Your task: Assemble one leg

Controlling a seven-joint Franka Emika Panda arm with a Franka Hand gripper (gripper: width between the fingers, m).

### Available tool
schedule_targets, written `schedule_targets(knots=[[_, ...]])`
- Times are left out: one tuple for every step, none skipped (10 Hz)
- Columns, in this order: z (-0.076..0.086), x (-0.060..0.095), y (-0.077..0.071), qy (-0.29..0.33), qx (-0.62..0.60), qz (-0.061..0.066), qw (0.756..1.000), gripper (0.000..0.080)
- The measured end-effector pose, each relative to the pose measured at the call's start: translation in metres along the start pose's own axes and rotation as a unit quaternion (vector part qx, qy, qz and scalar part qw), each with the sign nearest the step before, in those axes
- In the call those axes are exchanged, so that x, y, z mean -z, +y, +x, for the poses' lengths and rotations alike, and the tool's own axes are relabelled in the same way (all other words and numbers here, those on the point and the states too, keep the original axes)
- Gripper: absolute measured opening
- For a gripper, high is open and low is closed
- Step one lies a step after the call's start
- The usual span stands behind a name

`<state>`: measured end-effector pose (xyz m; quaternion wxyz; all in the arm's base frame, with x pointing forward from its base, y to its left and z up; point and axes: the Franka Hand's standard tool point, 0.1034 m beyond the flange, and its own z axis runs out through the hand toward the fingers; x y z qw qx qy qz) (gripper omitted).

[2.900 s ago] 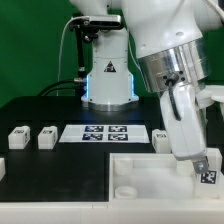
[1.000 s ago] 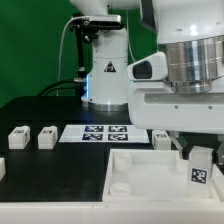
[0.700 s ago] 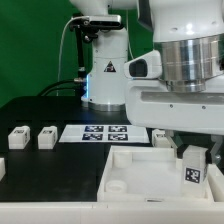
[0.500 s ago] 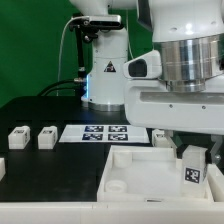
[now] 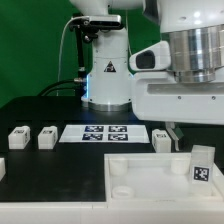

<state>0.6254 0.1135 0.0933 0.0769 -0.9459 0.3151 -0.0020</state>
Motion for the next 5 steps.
schedule_targets(knots=[[-0.0009,0.0037,-0.0034,0.001,0.002,0.003,1.000,0.0618],[-0.0019,0.0071,-0.0067,0.003,0.004,0.006,1.000,0.0640],[-0.0029,0.0088,-0.0086,0.003,0.005,0.007,1.000,0.0640],[-0.0027,0.0084,-0.0082,0.003,0.005,0.006,1.000,0.0648],[-0.0028,0.0081,-0.0081,0.003,0.005,0.006,1.000,0.0648]])
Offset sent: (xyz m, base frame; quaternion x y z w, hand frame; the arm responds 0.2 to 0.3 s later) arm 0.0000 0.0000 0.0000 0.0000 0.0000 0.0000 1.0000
